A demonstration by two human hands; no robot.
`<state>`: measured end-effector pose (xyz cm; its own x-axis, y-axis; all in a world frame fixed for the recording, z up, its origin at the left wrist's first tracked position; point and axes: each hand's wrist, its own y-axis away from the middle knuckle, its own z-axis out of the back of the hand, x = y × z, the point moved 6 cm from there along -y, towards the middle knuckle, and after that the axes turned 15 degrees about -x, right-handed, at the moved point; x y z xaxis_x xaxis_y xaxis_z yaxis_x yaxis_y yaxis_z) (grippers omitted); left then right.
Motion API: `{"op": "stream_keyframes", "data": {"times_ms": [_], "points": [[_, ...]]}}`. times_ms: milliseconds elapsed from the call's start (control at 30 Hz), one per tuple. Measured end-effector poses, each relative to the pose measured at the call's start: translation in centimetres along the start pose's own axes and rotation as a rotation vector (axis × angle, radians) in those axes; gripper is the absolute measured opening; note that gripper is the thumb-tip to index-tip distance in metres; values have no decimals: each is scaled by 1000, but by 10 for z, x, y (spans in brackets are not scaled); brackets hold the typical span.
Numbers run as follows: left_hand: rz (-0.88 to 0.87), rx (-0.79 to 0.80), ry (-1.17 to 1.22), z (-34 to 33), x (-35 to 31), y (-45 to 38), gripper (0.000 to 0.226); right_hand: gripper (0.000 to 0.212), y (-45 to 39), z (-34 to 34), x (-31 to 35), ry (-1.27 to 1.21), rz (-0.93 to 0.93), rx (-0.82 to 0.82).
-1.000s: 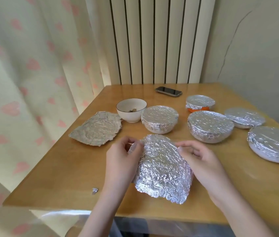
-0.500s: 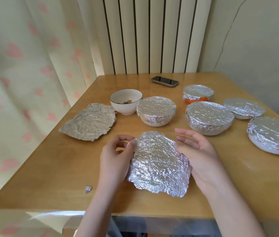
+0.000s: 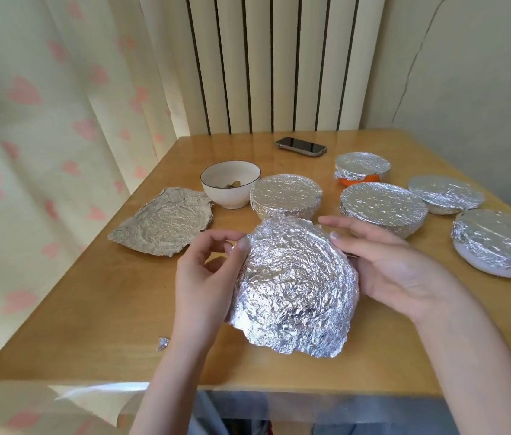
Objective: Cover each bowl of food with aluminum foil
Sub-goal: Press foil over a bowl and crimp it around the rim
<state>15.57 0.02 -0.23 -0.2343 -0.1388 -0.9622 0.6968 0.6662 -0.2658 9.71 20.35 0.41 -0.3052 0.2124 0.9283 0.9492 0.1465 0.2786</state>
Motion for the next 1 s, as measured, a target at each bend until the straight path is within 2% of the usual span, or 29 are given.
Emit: {"op": "stream_keyframes", "data": {"times_ms": [100, 200, 300, 367, 467, 567, 600, 633, 667, 733, 767, 833, 1000], "points": [[-13, -21, -56, 3, 3, 2, 7, 27, -2, 4, -3, 148, 155, -132], [-130, -63, -224, 5, 1, 4, 11, 20, 0, 3, 1, 449, 509, -346], [-185, -77, -321, 5, 3, 4, 13, 16, 1, -4, -1, 563, 757, -446], [-173, -72, -350, 6, 7, 1, 13, 16, -2, -6, -6, 593, 790, -477], [-151, -65, -393, 7, 12, -1, 13, 17, -8, -3, -12, 578, 739, -473], [-295, -107, -437, 11, -1, 3, 3, 15, -2, -1, -6, 595, 798, -488], [-365, -95, -439, 12, -9, 5, 14, 15, 4, -1, 0, 610, 877, -532], [-426, -7, -432, 9, -16, 8, 31, 16, 12, -4, 7, 630, 974, -560], [-457, 151, -424, 2, -18, 10, 50, 18, 18, -10, 12, 657, 1058, -538], [-437, 502, -479, -17, -16, 20, 88, 26, 21, -32, 11, 756, 1091, -326], [-425, 614, -546, -24, -10, 24, 105, 31, 18, -42, 4, 834, 1044, -208], [-408, 671, -666, -29, 2, 26, 124, 40, 12, -51, -12, 966, 931, -87], [-300, 682, -649, -28, 5, 24, 135, 38, 6, -41, -22, 925, 759, -124]]}}
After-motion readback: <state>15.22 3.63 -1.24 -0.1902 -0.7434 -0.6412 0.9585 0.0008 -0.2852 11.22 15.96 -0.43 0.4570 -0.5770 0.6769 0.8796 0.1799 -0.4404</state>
